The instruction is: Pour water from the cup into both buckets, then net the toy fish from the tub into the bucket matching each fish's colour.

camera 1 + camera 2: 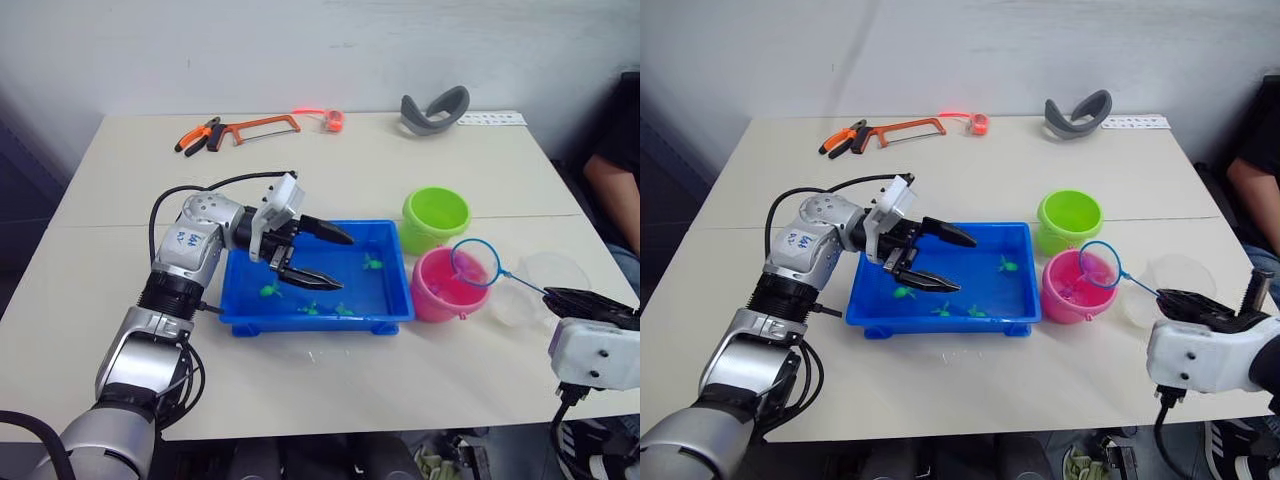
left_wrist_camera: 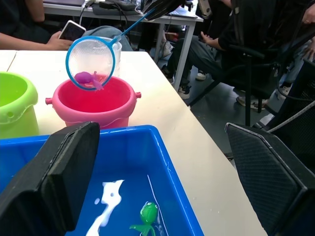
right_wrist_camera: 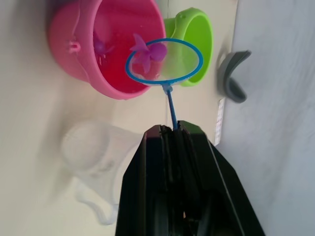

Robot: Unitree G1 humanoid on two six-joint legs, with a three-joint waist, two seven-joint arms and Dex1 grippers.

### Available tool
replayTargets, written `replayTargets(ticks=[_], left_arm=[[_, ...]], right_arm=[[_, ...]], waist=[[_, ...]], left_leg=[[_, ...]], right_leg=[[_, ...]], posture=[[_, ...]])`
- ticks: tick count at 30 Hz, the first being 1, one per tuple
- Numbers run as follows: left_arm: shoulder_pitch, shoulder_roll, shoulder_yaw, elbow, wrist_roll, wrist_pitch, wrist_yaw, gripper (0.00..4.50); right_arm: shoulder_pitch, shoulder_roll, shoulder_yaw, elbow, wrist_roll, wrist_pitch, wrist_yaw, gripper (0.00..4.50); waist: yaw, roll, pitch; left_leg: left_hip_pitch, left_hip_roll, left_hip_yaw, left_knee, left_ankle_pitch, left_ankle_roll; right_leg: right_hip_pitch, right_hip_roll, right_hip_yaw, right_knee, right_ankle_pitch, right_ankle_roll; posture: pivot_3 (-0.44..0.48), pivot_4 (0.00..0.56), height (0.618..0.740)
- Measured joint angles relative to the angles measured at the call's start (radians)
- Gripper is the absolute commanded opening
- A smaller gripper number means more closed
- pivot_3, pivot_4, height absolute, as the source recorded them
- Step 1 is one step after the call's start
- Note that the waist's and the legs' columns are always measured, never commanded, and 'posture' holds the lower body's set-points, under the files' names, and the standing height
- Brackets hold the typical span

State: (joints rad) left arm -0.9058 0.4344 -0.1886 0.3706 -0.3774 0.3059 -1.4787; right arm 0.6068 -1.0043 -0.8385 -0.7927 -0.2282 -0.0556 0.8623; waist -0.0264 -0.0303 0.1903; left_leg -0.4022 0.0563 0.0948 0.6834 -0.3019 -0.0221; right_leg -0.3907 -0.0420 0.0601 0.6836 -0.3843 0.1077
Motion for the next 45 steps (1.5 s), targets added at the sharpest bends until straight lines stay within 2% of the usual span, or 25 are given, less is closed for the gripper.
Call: replayTargets(ticks=[4, 9, 17, 21, 24, 34, 38, 45], left_arm=[[0.000, 0.000, 0.002, 0.000, 0.001, -0.001, 0.001, 4.45], [0.000, -0.001, 0.002, 0.002, 0.002, -0.002, 0.002, 4.45], [-0.008, -0.006, 0.002, 0.036, 0.007, -0.018, 0.006, 4.45], [-0.012, -0.014, 0.003, 0.039, 0.007, -0.023, 0.006, 4.45], [-0.021, -0.018, 0.004, 0.040, 0.008, -0.025, 0.006, 4.45], [-0.034, -0.032, 0.004, 0.077, 0.017, -0.047, 0.006, 4.45], [-0.040, -0.034, 0.007, 0.080, 0.023, -0.055, 0.006, 4.45], [-0.044, -0.030, 0.013, 0.080, 0.030, -0.057, 0.006, 4.45]], right_arm=[[-0.043, -0.010, -0.034, 0.107, -0.109, -0.249, -0.013, 0.00], [-0.108, -0.015, -0.070, 0.168, -0.141, -0.396, -0.031, 0.00], [-0.119, -0.008, -0.069, 0.183, -0.140, -0.525, -0.013, 0.00], [-0.127, -0.008, -0.065, 0.201, -0.154, -0.583, -0.010, 0.00], [-0.161, -0.011, -0.066, 0.221, -0.171, -0.622, -0.024, 0.00], [-0.204, -0.104, -0.050, 0.348, -0.182, -0.832, -0.046, 0.00], [-0.249, -0.108, -0.023, 0.381, -0.187, -0.841, -0.060, 0.00], [-0.289, -0.101, -0.009, 0.392, -0.091, -0.637, -0.030, 0.00]], waist=[[0.000, 0.000, 0.000], [-0.001, 0.000, 0.000], [-0.001, 0.000, 0.000], [-0.001, 0.000, 0.000], [-0.001, 0.000, 0.000], [-0.002, 0.000, 0.000], [-0.002, 0.000, 0.000], [-0.002, 0.000, 0.000]], left_leg=[[0.000, 0.000, 0.000, 0.000, 0.000, 0.000], [0.002, 0.001, 0.001, 0.000, 0.000, 0.000], [0.003, 0.001, 0.001, 0.000, 0.000, 0.000], [0.015, 0.001, 0.000, -0.002, -0.001, 0.001], [0.016, 0.000, 0.001, -0.002, -0.001, 0.001], [0.016, 0.001, 0.001, -0.002, -0.001, 0.002], [0.016, 0.005, 0.001, -0.002, -0.001, 0.002], [0.016, 0.006, 0.001, -0.002, -0.001, 0.002]], right_leg=[[0.000, 0.000, 0.000, 0.000, 0.000, 0.000], [0.001, 0.001, 0.000, 0.001, 0.000, 0.000], [0.003, 0.000, 0.000, 0.001, 0.000, 0.000], [0.017, 0.000, 0.000, -0.005, 0.000, 0.000], [0.018, 0.000, 0.000, -0.005, 0.000, 0.001], [0.018, 0.000, 0.000, -0.005, 0.000, 0.001], [0.018, -0.001, 0.000, -0.005, 0.000, 0.001], [0.017, 0.000, 0.000, -0.005, 0.000, 0.001]], posture=[[0.000, 0.150, 0.740], [0.000, 0.150, 0.740], [0.000, 0.150, 0.740], [0.000, 0.150, 0.740], [0.000, 0.150, 0.740], [0.000, 0.150, 0.740], [0.000, 0.150, 0.740], [0.000, 0.150, 0.740]])
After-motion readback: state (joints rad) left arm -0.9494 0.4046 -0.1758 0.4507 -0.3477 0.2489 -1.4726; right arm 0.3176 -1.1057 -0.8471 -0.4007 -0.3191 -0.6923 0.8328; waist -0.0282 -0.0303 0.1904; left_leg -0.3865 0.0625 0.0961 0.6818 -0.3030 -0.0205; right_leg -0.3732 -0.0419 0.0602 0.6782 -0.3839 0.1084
